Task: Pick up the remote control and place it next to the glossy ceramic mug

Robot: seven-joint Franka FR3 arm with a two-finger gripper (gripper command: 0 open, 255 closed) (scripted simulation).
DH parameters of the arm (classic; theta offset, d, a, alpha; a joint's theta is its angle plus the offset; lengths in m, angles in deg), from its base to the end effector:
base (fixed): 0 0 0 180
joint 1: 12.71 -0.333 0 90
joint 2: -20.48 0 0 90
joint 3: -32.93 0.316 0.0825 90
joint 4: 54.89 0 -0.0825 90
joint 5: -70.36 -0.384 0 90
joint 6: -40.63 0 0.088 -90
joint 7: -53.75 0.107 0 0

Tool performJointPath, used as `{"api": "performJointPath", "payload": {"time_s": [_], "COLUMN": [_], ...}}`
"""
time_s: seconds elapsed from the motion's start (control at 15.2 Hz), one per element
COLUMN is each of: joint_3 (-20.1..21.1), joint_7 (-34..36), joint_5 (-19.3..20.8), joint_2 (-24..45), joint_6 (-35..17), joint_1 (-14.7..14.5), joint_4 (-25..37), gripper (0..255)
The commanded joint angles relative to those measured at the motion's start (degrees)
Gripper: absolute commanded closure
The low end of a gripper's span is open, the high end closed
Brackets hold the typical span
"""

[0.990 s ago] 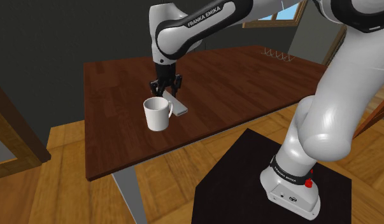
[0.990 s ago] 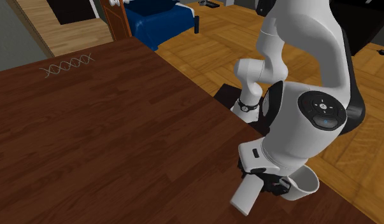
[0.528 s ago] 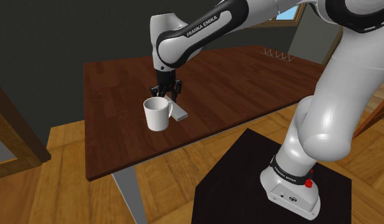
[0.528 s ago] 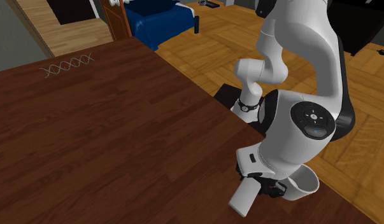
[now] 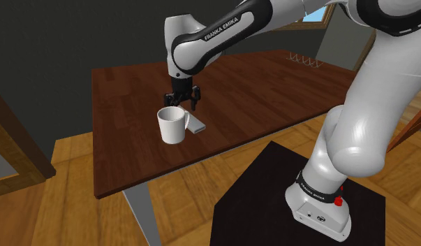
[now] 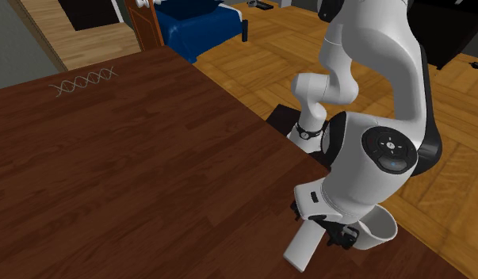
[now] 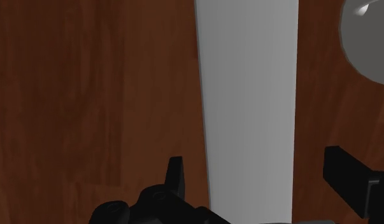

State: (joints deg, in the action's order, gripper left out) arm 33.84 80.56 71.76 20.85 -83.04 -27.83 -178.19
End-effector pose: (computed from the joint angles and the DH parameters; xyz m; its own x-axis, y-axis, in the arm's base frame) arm 0.5172 0.1476 0.3972 0.9848 -0.1736 0.0090 -0.1738 -0.9846 0.0181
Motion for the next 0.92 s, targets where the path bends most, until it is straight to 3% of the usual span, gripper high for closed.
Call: {"api": "performJointPath", "payload": {"time_s": [0.0, 0.33, 0.86], "joint_3": [0.0, 0.06, 0.06], "joint_7": [0.0, -0.1, -0.1], "joint_5": [0.0, -0.15, -0.15], "joint_2": [0.0, -2.72, -2.72], "joint_6": [0.0, 7.1, 7.1], "joint_1": [0.0, -0.06, -0.06], "joint_4": [0.0, 4.39, 4.39], "gripper": [0, 0, 0]}}
